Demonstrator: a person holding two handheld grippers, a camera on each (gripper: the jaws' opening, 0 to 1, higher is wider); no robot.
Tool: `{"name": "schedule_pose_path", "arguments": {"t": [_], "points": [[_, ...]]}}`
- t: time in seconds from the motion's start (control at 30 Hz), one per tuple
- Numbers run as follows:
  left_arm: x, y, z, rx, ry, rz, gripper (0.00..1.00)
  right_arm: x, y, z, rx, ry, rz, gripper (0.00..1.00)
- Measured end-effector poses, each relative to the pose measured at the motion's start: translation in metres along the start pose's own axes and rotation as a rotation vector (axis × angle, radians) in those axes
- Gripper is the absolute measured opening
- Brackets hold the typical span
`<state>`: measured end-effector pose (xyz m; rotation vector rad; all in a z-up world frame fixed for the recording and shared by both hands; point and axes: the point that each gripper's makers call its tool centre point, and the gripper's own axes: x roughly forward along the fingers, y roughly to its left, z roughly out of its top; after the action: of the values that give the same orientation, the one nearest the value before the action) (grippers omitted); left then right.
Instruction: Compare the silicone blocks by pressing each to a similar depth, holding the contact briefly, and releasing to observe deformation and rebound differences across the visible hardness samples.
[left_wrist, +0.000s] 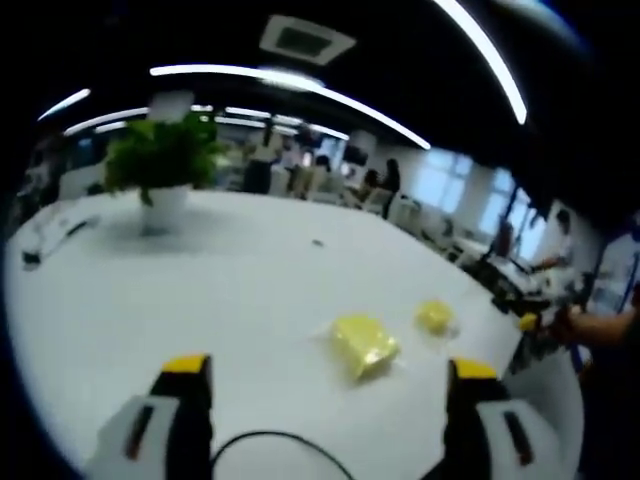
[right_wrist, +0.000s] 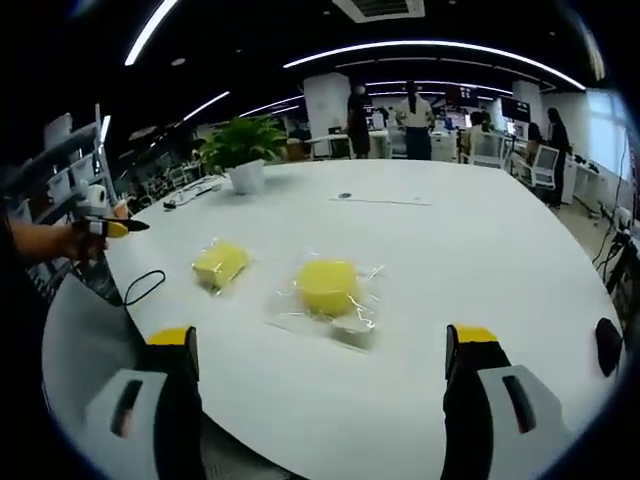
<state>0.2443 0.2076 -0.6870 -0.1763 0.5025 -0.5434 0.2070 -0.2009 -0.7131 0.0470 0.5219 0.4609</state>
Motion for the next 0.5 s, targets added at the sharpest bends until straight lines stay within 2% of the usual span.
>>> {"name": "schedule_pose_path", "arguments": {"t": [0.2, 0.33, 0.5], "points": [[-0.001, 0.003, 0.001, -0.023, -0.013, 0.006, 1.00, -0.005, -0.007, 0.010, 0.059, -0.037, -0.010, 0.96], [-0.001, 0.004, 0.004, -0.080, -0.047, 0.001, 1.00, -0.005, -0.012, 0.017, 0.091, -0.063, -0.020, 0.96], [0.001, 0.005, 0.003, -0.080, -0.035, 0.001, 1.00, -0.004, -0.011, 0.021, 0.107, -0.077, -0.021, 0.96]]}}
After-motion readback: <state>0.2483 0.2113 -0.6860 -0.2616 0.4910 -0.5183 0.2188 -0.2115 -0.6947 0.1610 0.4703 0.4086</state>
